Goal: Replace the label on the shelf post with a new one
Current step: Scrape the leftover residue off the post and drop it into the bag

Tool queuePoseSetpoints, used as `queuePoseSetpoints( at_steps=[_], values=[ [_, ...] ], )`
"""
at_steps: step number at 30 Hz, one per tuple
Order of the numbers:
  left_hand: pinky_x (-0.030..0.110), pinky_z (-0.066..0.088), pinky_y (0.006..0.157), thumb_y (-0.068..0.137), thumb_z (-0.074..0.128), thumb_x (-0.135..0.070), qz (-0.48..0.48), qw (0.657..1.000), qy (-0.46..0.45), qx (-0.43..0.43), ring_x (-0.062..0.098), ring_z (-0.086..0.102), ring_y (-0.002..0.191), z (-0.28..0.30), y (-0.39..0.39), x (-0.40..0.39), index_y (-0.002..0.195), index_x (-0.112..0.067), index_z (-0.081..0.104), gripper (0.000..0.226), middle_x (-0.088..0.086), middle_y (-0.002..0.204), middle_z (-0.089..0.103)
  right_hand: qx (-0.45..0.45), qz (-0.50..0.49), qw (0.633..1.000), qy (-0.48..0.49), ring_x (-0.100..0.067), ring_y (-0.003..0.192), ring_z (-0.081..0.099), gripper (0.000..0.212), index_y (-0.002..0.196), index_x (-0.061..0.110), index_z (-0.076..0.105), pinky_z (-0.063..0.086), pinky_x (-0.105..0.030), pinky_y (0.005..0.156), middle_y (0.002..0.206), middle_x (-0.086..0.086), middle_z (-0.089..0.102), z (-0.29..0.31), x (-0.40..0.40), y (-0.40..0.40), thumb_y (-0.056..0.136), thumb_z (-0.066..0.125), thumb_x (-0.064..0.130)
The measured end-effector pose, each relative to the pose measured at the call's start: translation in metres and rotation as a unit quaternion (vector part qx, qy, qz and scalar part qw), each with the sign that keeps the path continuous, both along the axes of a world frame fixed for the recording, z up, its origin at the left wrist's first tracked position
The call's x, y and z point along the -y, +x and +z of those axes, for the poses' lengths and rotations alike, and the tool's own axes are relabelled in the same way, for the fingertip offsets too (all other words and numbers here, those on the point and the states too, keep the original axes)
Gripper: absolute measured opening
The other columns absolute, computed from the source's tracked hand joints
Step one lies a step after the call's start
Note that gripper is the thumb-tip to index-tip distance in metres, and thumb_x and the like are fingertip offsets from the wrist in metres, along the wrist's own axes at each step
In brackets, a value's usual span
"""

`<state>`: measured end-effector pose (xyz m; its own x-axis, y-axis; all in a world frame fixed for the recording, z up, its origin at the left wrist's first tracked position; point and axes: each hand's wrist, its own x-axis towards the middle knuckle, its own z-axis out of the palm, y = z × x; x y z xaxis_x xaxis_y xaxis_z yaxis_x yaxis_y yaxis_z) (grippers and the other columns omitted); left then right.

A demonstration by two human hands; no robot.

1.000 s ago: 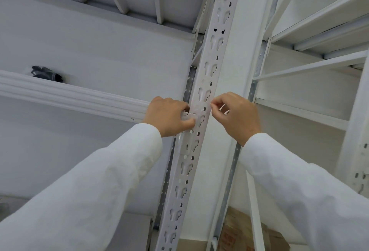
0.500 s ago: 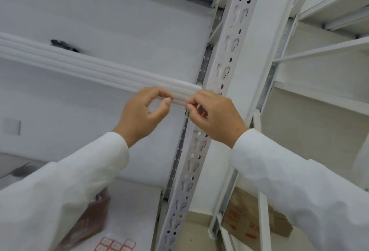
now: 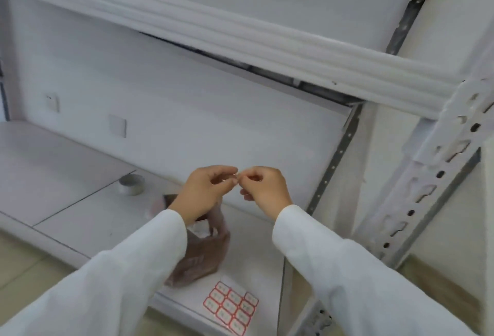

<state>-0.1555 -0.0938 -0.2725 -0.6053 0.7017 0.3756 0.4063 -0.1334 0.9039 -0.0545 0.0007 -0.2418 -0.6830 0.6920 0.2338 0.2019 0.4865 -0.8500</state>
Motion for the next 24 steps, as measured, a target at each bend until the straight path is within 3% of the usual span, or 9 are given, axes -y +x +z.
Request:
queuePoseSetpoints(
  at_steps=[2,5,8,10,13,18,24],
  values=[
    [0.000,0.041,0.070,0.087,0.065,-0.013,0.012,0.999,-0.045,-0.006,0.002,0.061,0.087,-0.011,-0.018,-0.003,0.115,-0.013,0.066,0.028,-0.007,0.099,0.067,-0.005,0.017,0.996,-0.091,-0.011,0.059,0.061,0.009,0.080,0.009,0.069,0.052,-0.017,0.055,0.074,-0.005,0.066,-0.016,-0.003,-0.021,0.085,0.062,0.009],
    [0.013,0.040,0.081,0.087,0.065,-0.017,0.025,0.995,-0.099,-0.019,0.008,0.060,0.095,-0.025,-0.044,-0.001,0.111,-0.014,0.069,0.025,-0.005,0.101,0.067,0.010,0.039,0.979,-0.198,-0.006,0.057,0.059,0.011,0.077,0.013,0.068,0.053,-0.016,0.057,0.070,-0.001,0.064,-0.037,-0.006,-0.046,0.086,0.062,0.009],
    [0.016,0.043,0.077,0.086,0.066,-0.017,0.004,0.992,-0.123,-0.029,0.007,0.063,0.084,-0.042,-0.064,0.000,0.095,-0.016,0.073,0.012,-0.006,0.087,0.071,0.028,0.055,0.962,-0.267,-0.007,0.059,0.057,0.006,0.078,0.014,0.067,0.050,-0.020,0.062,0.068,0.000,0.061,-0.058,-0.010,-0.063,0.083,0.066,0.011],
    [0.015,0.046,0.072,0.083,0.069,-0.014,-0.009,0.994,-0.111,0.006,0.002,0.064,0.071,-0.051,-0.074,0.000,0.080,-0.018,0.072,0.006,-0.010,0.073,0.071,0.039,0.054,0.952,-0.298,-0.008,0.061,0.055,0.001,0.082,0.014,0.067,0.049,-0.019,0.062,0.070,-0.001,0.059,-0.070,-0.013,-0.072,0.082,0.068,0.013],
    [0.019,0.050,0.072,0.080,0.072,-0.014,-0.022,0.990,-0.103,0.091,0.002,0.064,0.063,-0.061,-0.085,0.002,0.073,-0.018,0.071,0.008,-0.009,0.061,0.071,0.046,0.064,0.935,-0.347,-0.007,0.063,0.055,0.010,0.094,0.012,0.066,0.049,-0.017,0.056,0.071,0.000,0.057,-0.080,-0.017,-0.082,0.084,0.067,0.015],
    [0.029,0.047,0.089,0.086,0.065,-0.026,-0.076,0.969,-0.147,0.185,0.005,0.065,0.072,-0.069,-0.096,0.006,0.078,-0.021,0.068,0.009,-0.010,0.067,0.071,0.048,0.118,0.911,-0.393,-0.002,0.066,0.057,0.013,0.101,0.014,0.062,0.049,-0.013,0.053,0.069,0.005,0.061,-0.086,-0.017,-0.089,0.089,0.063,0.019],
    [0.027,0.042,0.081,0.093,0.054,-0.027,-0.059,0.959,-0.144,0.236,0.005,0.060,0.072,-0.076,-0.100,0.009,0.078,-0.022,0.063,0.018,-0.012,0.068,0.068,0.054,0.134,0.915,-0.378,-0.001,0.064,0.060,0.008,0.096,0.013,0.065,0.052,-0.014,0.059,0.078,0.004,0.065,-0.094,-0.015,-0.095,0.091,0.060,0.017]
  ],
)
